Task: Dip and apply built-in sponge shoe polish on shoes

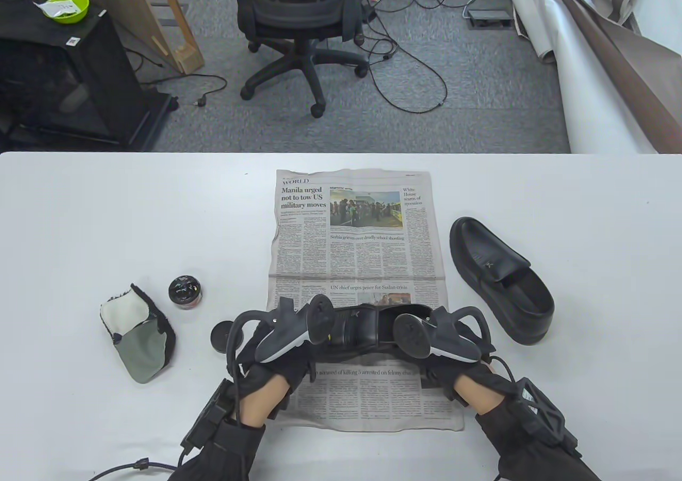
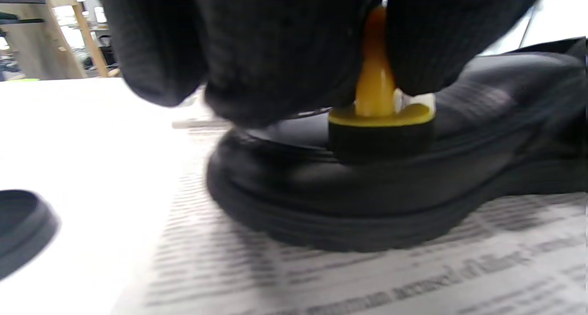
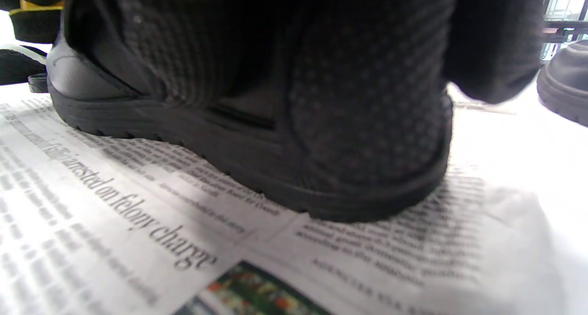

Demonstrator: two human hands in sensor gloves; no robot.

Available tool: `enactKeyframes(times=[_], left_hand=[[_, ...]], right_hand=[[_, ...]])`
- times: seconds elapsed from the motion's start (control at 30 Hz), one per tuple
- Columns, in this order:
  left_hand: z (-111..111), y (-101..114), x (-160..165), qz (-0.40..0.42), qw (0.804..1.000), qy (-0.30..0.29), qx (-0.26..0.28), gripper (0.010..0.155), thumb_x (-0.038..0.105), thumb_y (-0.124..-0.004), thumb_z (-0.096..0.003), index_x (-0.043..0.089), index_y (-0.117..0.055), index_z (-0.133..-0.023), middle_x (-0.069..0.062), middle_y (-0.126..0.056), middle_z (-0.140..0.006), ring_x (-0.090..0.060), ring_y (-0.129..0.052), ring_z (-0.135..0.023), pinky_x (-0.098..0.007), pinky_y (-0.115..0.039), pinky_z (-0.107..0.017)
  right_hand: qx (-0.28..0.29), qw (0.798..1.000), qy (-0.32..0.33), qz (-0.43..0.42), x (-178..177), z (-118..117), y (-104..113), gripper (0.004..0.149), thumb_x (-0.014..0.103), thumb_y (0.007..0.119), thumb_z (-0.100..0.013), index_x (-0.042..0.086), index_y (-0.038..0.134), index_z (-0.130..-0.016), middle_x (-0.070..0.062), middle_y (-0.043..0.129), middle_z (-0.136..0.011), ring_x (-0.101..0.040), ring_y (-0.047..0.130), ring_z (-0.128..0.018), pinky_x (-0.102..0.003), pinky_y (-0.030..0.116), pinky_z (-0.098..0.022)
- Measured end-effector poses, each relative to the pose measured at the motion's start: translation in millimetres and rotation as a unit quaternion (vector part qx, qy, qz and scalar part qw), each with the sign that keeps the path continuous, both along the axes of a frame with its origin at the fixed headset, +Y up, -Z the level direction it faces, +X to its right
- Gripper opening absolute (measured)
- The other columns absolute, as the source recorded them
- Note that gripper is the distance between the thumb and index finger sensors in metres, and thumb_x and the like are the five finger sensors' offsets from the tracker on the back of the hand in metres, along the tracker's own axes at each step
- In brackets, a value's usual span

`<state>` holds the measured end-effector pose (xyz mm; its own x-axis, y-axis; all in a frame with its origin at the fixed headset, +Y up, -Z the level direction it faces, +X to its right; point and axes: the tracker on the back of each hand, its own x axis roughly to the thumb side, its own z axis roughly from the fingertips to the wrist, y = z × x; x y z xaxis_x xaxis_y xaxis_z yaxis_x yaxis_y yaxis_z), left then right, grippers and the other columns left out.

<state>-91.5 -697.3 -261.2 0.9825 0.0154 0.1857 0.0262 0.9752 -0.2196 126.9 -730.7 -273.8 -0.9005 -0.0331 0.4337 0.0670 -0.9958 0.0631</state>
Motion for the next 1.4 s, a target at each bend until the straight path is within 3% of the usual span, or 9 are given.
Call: enactKeyframes(times=[0.23,0.47,0.57,0.67,0.73,1.03,1.17,1.4], left_hand=[[-6.6,-4.3,20.9,0.029,0.998,-0.012,0.060,0.047,0.052,-0.085,-0.0440,0.024,-0.085,-0.081,-0.001,-0.101,-0.058,-0.004,-0.103,-0.024,-0.037,-0.090,-0.048],[-24.1,-14.2,21.1,-0.026,0.991,0.031,0.127,0.047,0.053,-0.084,-0.0437,0.024,-0.086,-0.081,-0.001,-0.101,-0.057,-0.003,-0.102,-0.022,-0.037,-0.091,-0.047],[-29.0,-16.9,13.6,-0.008,0.992,0.063,0.111,0.047,0.053,-0.085,-0.0436,0.023,-0.087,-0.080,-0.002,-0.102,-0.056,-0.005,-0.102,-0.021,-0.038,-0.091,-0.046],[-30.0,-16.3,5.5,-0.071,0.986,0.084,0.123,0.047,0.053,-0.086,-0.0434,0.022,-0.087,-0.079,-0.001,-0.102,-0.054,-0.004,-0.102,-0.020,-0.038,-0.091,-0.045],[-29.6,-16.9,-0.8,-0.053,0.988,0.088,0.116,0.047,0.052,-0.086,-0.0435,0.021,-0.087,-0.079,-0.002,-0.102,-0.053,-0.004,-0.102,-0.019,-0.038,-0.091,-0.044],[-12.2,-4.0,-18.3,-0.079,0.988,0.108,0.080,0.047,0.053,-0.088,-0.0431,0.020,-0.089,-0.077,-0.003,-0.103,-0.050,-0.004,-0.101,-0.016,-0.038,-0.092,-0.043],[-3.4,-1.0,-10.4,-0.071,0.994,0.073,0.048,0.047,0.053,-0.089,-0.0427,0.019,-0.090,-0.076,-0.003,-0.103,-0.049,-0.004,-0.101,-0.015,-0.038,-0.092,-0.042],[5.5,-0.5,12.6,0.063,0.998,0.010,0.021,0.047,0.052,-0.088,-0.0433,0.020,-0.089,-0.077,-0.003,-0.103,-0.051,-0.004,-0.102,-0.017,-0.037,-0.092,-0.043]], right_hand=[[-0.004,1.000,0.007,-0.006,0.3,-1.2,-0.6,0.042,0.053,0.086,-0.032,0.029,0.095,-0.064,0.003,0.098,-0.055,-0.007,0.107,-0.018,-0.034,0.091,-0.036],[0.009,1.000,0.009,-0.004,-0.2,0.5,-0.8,0.042,0.053,0.086,-0.032,0.029,0.095,-0.064,0.003,0.098,-0.054,-0.007,0.107,-0.018,-0.034,0.091,-0.036],[0.006,1.000,0.008,-0.006,0.4,0.0,-1.0,0.042,0.053,0.086,-0.032,0.028,0.095,-0.064,0.003,0.098,-0.054,-0.007,0.107,-0.018,-0.034,0.091,-0.036],[0.014,1.000,0.006,-0.007,0.7,1.2,-1.3,0.042,0.054,0.086,-0.032,0.029,0.095,-0.064,0.003,0.098,-0.054,-0.007,0.107,-0.017,-0.034,0.091,-0.035],[0.015,1.000,0.006,-0.007,0.9,1.5,-1.3,0.042,0.054,0.086,-0.032,0.029,0.095,-0.064,0.003,0.098,-0.054,-0.006,0.107,-0.017,-0.034,0.091,-0.036],[0.018,1.000,0.000,0.002,-0.2,2.9,-1.1,0.042,0.054,0.085,-0.032,0.029,0.095,-0.064,0.003,0.098,-0.054,-0.006,0.107,-0.018,-0.034,0.092,-0.036],[0.015,1.000,0.001,0.001,-0.1,2.7,-1.1,0.042,0.054,0.085,-0.032,0.029,0.095,-0.064,0.003,0.098,-0.054,-0.006,0.107,-0.018,-0.034,0.091,-0.036],[0.013,1.000,0.006,-0.001,0.1,2.5,-1.4,0.042,0.054,0.085,-0.032,0.029,0.095,-0.065,0.003,0.098,-0.055,-0.006,0.107,-0.018,-0.034,0.091,-0.036]])
